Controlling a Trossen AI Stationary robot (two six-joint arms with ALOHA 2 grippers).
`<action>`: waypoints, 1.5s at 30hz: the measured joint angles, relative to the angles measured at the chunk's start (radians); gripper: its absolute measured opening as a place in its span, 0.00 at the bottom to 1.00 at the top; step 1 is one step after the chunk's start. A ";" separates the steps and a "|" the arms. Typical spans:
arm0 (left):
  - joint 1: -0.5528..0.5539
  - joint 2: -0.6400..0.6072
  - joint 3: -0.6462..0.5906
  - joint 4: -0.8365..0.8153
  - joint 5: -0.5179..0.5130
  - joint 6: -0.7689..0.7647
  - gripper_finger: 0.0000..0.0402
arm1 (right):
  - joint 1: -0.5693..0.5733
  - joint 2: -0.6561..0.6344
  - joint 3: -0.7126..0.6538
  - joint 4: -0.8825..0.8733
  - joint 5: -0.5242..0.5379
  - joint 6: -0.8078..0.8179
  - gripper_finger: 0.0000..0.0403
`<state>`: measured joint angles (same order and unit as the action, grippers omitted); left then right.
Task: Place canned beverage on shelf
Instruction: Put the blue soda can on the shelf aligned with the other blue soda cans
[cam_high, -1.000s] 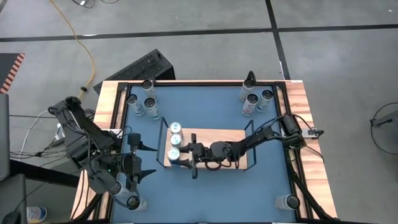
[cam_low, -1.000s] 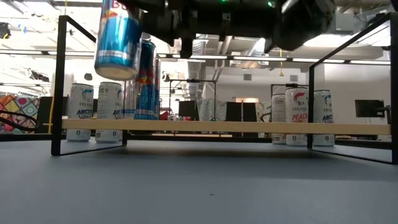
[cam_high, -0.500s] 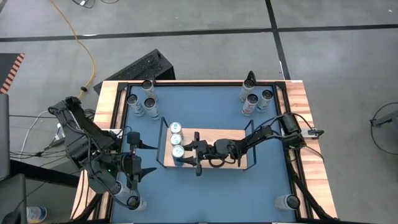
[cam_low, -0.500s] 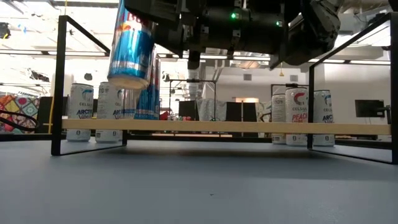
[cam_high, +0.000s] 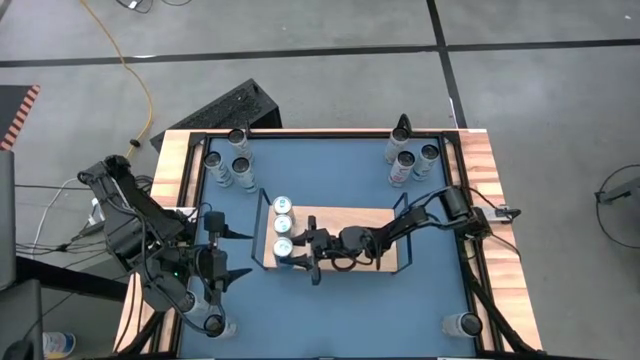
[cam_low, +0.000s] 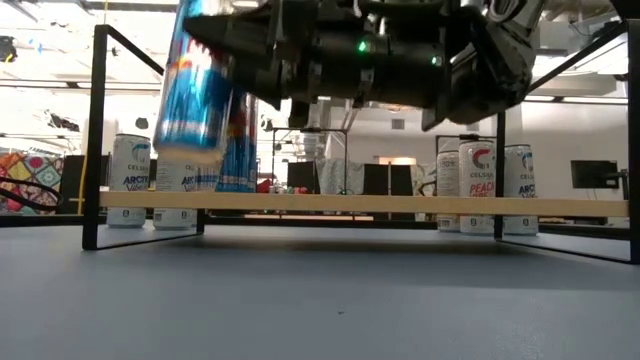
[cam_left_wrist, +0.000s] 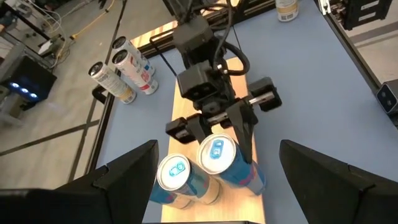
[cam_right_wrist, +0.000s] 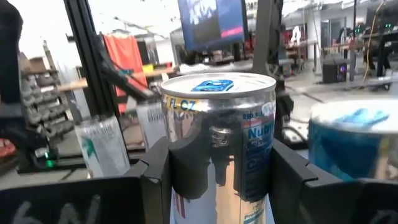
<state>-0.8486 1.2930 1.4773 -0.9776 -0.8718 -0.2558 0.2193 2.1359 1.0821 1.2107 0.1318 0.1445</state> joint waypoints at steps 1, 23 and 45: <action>0.000 0.000 0.000 -0.002 0.000 -0.001 0.80 | 0.000 0.000 0.000 -0.005 0.000 -0.003 0.42; 0.000 0.000 0.000 -0.005 -0.004 0.008 0.80 | 0.000 0.018 0.003 -0.061 0.029 -0.063 0.46; 0.000 0.000 0.000 -0.003 -0.005 0.010 0.80 | 0.010 0.017 0.005 -0.099 0.082 -0.074 0.63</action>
<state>-0.8483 1.2930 1.4773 -0.9810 -0.8768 -0.2459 0.2295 2.1532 1.0874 1.1117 0.2138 0.0708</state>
